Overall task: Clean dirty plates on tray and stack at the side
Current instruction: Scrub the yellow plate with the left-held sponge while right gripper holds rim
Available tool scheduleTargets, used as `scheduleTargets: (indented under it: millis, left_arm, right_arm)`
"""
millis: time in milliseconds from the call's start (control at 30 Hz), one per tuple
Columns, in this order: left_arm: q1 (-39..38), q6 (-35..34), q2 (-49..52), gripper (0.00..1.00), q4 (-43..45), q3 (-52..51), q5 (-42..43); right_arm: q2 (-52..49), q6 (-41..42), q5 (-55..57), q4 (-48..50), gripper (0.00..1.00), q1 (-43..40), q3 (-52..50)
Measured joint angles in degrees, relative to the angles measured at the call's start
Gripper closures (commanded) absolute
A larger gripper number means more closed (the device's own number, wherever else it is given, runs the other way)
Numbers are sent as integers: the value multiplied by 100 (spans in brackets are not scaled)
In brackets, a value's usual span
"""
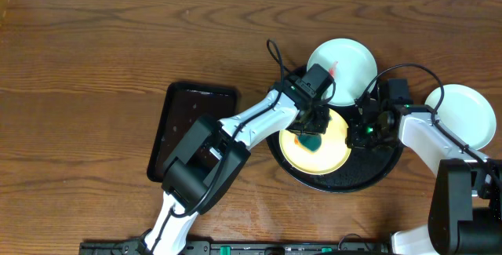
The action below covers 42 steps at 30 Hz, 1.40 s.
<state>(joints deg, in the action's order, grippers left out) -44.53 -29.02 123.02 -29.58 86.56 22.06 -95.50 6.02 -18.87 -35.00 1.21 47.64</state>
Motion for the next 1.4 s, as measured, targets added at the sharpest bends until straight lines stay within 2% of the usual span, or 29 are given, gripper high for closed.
scheduleTargets:
  millis: [267,500,600,900,1233,1400]
  left_arm:
    - [7,398,66,92,-271,168,129]
    - [15,529,144,92,-2028,767,-623]
    - [149,538,144,92,-2378,820,-713]
    - [382,186,144,92,-2197,824,-920]
    - [247,260,142,93,-2028,826,-1803]
    - [151,295,144,92,-1725,820,-1849]
  right_arm:
    - [0,0,7,0,99,0,0]
    - [-2,0,13,11,99,0,0]
    - [0,0,13,11,99,0,0]
    - [-4,0,-68,-11,99,2,0]
    - [-39,37,-195,-4,99,4,-2]
    - [-44,52,-210,15,99,4,-2]
